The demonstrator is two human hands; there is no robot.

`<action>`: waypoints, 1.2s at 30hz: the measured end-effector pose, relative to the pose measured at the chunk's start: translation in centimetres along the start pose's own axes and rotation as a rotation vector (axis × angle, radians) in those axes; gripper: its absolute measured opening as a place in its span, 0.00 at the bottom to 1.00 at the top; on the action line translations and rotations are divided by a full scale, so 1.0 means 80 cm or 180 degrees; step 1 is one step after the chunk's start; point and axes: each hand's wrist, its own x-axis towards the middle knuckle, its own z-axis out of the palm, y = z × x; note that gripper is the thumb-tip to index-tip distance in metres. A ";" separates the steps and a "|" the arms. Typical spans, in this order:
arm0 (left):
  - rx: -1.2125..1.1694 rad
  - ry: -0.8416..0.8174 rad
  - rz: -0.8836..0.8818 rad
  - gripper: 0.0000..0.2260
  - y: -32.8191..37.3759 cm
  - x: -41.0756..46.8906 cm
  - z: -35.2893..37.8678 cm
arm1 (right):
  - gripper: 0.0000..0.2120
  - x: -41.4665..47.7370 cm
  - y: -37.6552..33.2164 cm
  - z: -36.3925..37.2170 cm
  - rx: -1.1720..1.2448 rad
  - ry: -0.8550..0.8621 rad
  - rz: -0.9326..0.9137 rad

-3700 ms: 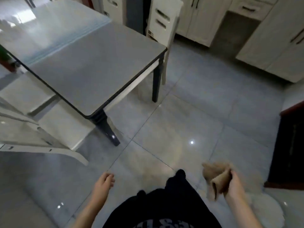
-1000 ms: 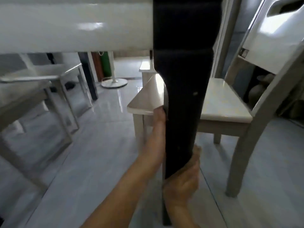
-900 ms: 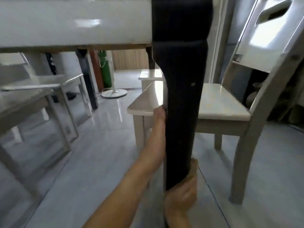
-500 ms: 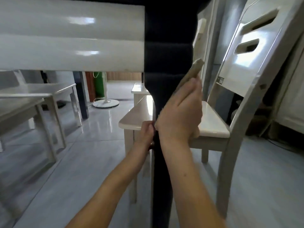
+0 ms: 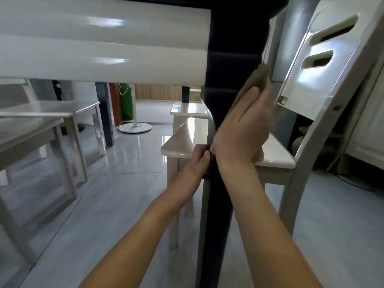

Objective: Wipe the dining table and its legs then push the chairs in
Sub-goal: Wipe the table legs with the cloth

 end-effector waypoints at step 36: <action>-0.0221 -0.0243 0.0069 0.11 -0.022 -0.018 0.004 | 0.18 -0.240 0.161 -0.099 0.1286 -0.0367 0.3900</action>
